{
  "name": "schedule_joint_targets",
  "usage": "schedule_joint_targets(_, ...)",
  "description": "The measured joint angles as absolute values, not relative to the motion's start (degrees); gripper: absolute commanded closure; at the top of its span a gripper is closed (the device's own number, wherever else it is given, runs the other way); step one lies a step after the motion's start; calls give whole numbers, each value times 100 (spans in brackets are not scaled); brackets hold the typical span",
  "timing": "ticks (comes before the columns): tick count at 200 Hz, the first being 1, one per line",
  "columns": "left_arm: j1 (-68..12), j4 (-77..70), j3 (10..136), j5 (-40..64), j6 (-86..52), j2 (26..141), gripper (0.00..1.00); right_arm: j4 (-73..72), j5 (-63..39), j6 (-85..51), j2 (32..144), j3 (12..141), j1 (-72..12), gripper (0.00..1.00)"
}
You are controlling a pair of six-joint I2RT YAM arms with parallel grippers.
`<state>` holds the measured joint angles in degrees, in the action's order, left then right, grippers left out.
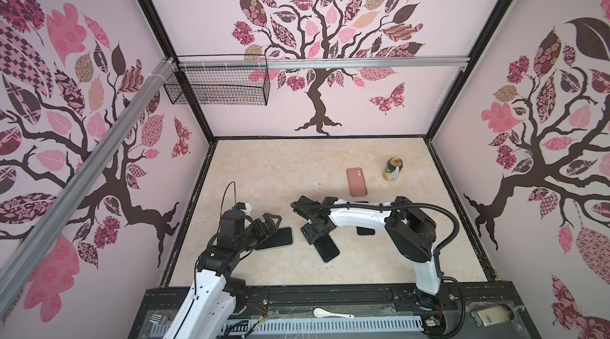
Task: Take the phone out of the phone case
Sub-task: Pick up the phone from the bottom-center of the table.
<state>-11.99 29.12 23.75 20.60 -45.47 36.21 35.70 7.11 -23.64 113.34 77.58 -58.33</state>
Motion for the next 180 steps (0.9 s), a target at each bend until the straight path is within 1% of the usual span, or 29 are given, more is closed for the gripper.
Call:
schedule_joint_targets(1,-1199,2912,2379,2071,-4530,3632,2,3568,725,-2368,11319,7743,-5830,88)
schedule_joint_targets(2,-1201,2906,2386,2082,-4517,3658,2,3559,742,-2375,11301,7719,-5830,88)
schedule_joint_targets(12,-1219,2880,2467,2163,-4394,3809,2,3481,880,-2512,11054,7533,-5808,100)
schedule_joint_targets(30,-1321,2805,2698,2270,-4174,4051,2,3363,1109,-2740,10626,7321,-5725,100)
schedule_joint_targets(47,-1584,2558,2893,2307,-3992,4165,2,2991,1192,-2985,10025,6958,-5505,100)
schedule_joint_targets(88,-2504,1835,2995,2252,-3879,4434,2,1743,738,-3559,8414,5533,-4528,100)
schedule_joint_targets(107,-2910,1525,2995,2167,-3861,4560,2,1428,742,-3754,7850,5011,-4338,100)
schedule_joint_targets(139,-3441,1000,2995,2095,-3706,4921,2,1258,495,-3896,7485,4923,-4287,100)
schedule_joint_targets(171,-3966,705,3186,2097,-3400,5487,2,1022,-78,-4132,7218,4921,-3900,100)
schedule_joint_targets(180,-4064,617,3267,2108,-3321,5625,4,969,-239,-4226,7150,4921,-3813,100)
